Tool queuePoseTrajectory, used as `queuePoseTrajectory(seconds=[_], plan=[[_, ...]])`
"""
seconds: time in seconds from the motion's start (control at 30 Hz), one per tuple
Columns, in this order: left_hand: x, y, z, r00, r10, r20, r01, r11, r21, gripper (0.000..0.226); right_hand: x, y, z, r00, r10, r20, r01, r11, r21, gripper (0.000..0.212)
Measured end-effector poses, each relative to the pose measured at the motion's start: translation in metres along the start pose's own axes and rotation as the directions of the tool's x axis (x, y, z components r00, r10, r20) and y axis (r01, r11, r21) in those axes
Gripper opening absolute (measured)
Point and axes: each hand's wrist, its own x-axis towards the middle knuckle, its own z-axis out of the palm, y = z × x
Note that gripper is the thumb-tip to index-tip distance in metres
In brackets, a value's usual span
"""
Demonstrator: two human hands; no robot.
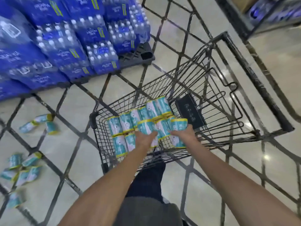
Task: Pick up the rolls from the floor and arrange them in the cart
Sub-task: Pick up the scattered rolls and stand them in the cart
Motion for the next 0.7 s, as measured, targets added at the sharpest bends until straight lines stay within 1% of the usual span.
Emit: queuePoseTrajectory(seconds=[0.03, 0.07, 0.13, 0.27, 0.37, 0.4, 0.5, 0.6, 0.67, 0.7], plan=[[0.008, 0.000, 0.011, 0.999, -0.034, -0.006, 0.034, 0.999, 0.003, 0.120, 0.018, 0.002, 0.000, 1.000, 0.025, 0.005, -0.024, 0.998, -0.057, 0.128], [0.020, -0.001, 0.023, 0.998, -0.068, -0.018, 0.068, 0.998, 0.017, 0.120, 0.030, 0.001, 0.000, 0.999, 0.033, 0.022, -0.030, 0.993, -0.118, 0.131], [0.036, 0.000, 0.044, 0.992, -0.121, -0.039, 0.123, 0.991, 0.049, 0.117, 0.059, 0.003, 0.000, 0.997, 0.053, 0.050, -0.042, 0.976, -0.215, 0.121], [0.077, 0.003, 0.083, 0.979, -0.189, -0.071, 0.194, 0.979, 0.068, 0.114, 0.118, 0.003, 0.004, 0.997, 0.044, 0.063, -0.022, 0.947, -0.321, 0.104], [0.110, 0.003, 0.109, 0.970, -0.224, -0.096, 0.234, 0.966, 0.109, 0.122, 0.162, 0.008, 0.013, 0.997, 0.030, 0.075, 0.002, 0.923, -0.386, 0.091], [0.122, 0.001, 0.117, 0.965, -0.236, -0.116, 0.250, 0.960, 0.124, 0.123, 0.176, 0.009, 0.017, 0.997, 0.016, 0.079, 0.016, 0.920, -0.390, 0.091], [0.153, -0.006, 0.139, 0.949, -0.280, -0.148, 0.302, 0.940, 0.159, 0.128, 0.213, 0.017, 0.035, 0.997, 0.009, 0.082, 0.025, 0.912, -0.410, 0.099], [0.177, -0.014, 0.155, 0.926, -0.277, -0.256, 0.333, 0.919, 0.212, 0.120, 0.241, 0.025, 0.052, 0.994, -0.018, 0.106, 0.064, 0.891, -0.449, 0.088], [0.192, -0.022, 0.162, 0.914, -0.262, -0.310, 0.342, 0.909, 0.238, 0.112, 0.254, 0.030, 0.057, 0.991, -0.034, 0.130, 0.091, 0.885, -0.456, 0.089], [0.196, -0.024, 0.165, 0.917, -0.248, -0.313, 0.334, 0.905, 0.263, 0.112, 0.259, 0.034, 0.059, 0.989, -0.046, 0.141, 0.106, 0.882, -0.459, 0.087]])
